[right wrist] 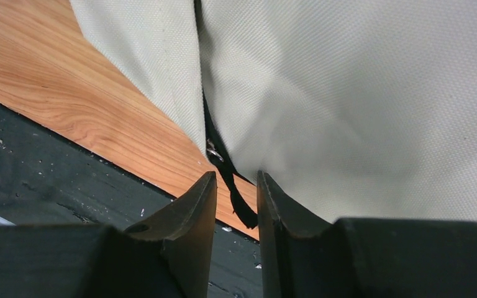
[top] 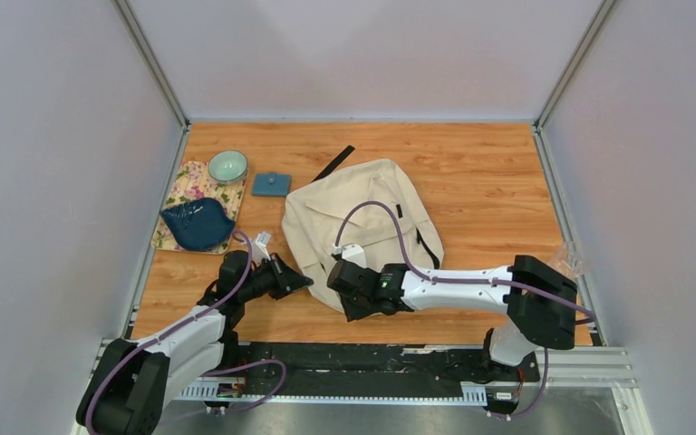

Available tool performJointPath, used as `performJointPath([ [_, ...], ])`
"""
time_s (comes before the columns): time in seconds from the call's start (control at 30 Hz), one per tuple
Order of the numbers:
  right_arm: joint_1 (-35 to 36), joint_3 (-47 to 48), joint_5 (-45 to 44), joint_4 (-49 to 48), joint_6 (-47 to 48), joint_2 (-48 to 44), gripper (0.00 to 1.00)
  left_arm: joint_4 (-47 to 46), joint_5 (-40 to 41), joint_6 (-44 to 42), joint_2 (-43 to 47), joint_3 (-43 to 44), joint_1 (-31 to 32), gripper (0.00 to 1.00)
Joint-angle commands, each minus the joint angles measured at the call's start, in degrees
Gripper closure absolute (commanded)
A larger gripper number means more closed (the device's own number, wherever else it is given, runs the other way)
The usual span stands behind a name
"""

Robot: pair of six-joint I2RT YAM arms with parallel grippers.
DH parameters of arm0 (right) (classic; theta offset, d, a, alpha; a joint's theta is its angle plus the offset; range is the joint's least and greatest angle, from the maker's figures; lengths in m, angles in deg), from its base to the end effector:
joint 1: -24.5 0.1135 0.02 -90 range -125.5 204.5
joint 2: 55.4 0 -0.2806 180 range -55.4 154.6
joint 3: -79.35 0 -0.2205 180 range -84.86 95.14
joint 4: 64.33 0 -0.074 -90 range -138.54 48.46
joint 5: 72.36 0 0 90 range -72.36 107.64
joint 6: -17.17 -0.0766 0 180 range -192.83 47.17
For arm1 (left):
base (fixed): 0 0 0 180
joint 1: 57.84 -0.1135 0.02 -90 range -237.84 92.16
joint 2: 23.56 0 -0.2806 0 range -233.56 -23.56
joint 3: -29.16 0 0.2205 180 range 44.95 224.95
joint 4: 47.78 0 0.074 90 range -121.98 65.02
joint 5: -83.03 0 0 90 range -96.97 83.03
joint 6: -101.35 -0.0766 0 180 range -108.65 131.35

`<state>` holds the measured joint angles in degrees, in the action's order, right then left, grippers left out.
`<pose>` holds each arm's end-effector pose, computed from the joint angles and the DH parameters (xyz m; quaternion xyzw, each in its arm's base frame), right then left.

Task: Pack the student bag
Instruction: Zip the student bag at the center of the board.

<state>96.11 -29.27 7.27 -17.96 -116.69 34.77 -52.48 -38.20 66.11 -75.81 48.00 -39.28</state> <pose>0.1053 0.2730 0.1875 -0.2144 0.9489 0.1340 0.1890 0.1339 -0.0869 0.1469 -0.1270 0.8302 -0.4789 0.2555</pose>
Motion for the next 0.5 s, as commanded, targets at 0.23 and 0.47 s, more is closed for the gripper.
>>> performJointPath([
  [0.23,3.7,6.0,-8.3,4.1,-2.8,3.6,0.65,-2.8,-3.0,-0.2,-0.7,-4.7,-0.2,1.0],
  [0.47,4.2,8.3,-12.4,8.2,-3.0,5.7,0.82,-2.7,-3.1,-0.3,-0.6,-5.0,-0.3,1.0],
])
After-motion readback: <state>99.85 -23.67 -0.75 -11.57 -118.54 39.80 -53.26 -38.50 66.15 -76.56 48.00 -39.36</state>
